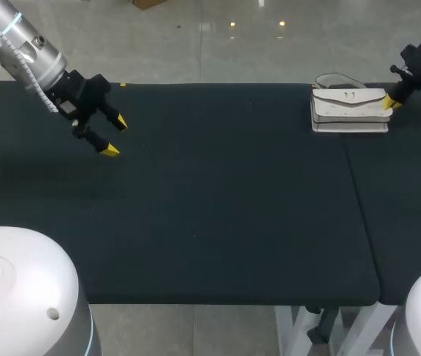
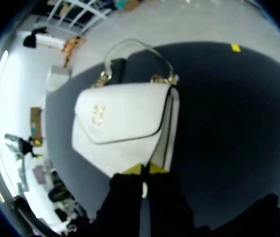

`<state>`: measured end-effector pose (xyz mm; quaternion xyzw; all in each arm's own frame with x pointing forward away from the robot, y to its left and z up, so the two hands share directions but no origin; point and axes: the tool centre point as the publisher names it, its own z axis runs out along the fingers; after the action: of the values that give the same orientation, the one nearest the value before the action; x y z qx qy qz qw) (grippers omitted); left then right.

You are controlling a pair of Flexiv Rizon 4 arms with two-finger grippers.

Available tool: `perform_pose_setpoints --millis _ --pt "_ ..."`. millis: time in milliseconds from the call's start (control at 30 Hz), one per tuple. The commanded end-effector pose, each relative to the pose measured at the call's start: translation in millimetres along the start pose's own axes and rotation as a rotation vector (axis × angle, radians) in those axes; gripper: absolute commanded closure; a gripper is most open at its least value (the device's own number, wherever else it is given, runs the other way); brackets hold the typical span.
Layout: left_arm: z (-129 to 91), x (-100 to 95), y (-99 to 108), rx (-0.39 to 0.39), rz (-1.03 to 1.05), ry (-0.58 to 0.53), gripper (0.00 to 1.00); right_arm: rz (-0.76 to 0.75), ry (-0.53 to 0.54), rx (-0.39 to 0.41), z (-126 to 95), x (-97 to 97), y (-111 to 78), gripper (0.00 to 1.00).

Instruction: Pick up the bag, open it, inspect its contents, close it, and place it on the opposite side

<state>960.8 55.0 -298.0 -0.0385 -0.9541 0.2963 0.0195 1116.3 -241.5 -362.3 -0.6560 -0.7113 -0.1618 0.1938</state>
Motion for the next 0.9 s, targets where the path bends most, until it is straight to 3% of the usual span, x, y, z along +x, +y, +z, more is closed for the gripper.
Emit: perform_pose_setpoints --millis 33,900 --pt "0.6 -0.6 0.8 0.003 0.001 0.000 0.00 -0.008 0.004 0.286 7.9 7.3 1.4 1.00" --pt "0.6 -0.6 0.8 0.003 0.001 0.000 0.00 -0.086 0.041 0.268 31.5 47.5 -12.4 1.00"
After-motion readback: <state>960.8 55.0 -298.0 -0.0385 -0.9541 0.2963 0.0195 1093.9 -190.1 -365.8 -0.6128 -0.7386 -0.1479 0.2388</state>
